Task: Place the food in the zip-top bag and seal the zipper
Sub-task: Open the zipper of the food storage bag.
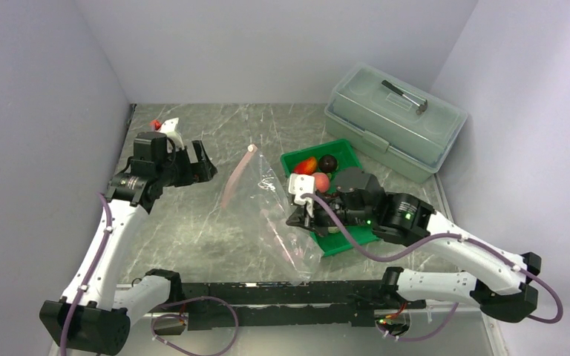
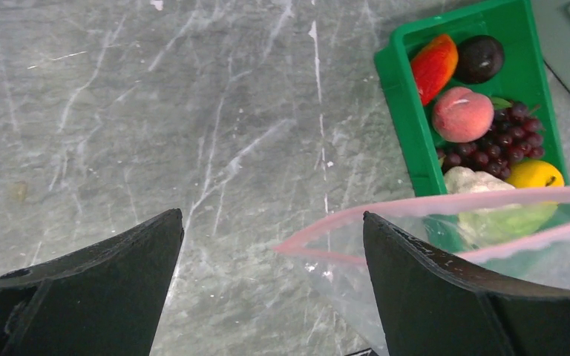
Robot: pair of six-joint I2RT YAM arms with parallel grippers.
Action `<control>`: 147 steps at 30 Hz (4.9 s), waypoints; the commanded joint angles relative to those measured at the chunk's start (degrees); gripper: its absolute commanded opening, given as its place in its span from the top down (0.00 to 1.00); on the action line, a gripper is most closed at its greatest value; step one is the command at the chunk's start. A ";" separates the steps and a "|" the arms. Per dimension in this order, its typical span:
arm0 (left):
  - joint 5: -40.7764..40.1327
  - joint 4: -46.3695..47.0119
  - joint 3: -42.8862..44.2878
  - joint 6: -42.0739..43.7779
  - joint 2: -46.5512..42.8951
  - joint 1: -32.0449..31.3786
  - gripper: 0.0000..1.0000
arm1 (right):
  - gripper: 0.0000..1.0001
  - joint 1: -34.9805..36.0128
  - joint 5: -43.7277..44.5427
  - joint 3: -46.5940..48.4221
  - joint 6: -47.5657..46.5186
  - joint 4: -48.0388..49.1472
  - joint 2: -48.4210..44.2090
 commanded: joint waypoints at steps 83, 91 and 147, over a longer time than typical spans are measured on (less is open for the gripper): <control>73.08 65.20 -24.00 -35.28 -17.35 -0.96 0.18 | 1.00 -0.14 -24.39 14.03 -6.01 -5.01 -11.62; 73.27 62.87 -23.43 -33.44 -17.74 -2.40 0.32 | 1.00 -0.10 -23.23 13.89 -6.25 -4.00 -10.73; 42.85 5.30 -0.34 2.93 -16.95 -3.40 1.00 | 0.28 -0.14 27.35 5.12 3.06 3.52 -15.63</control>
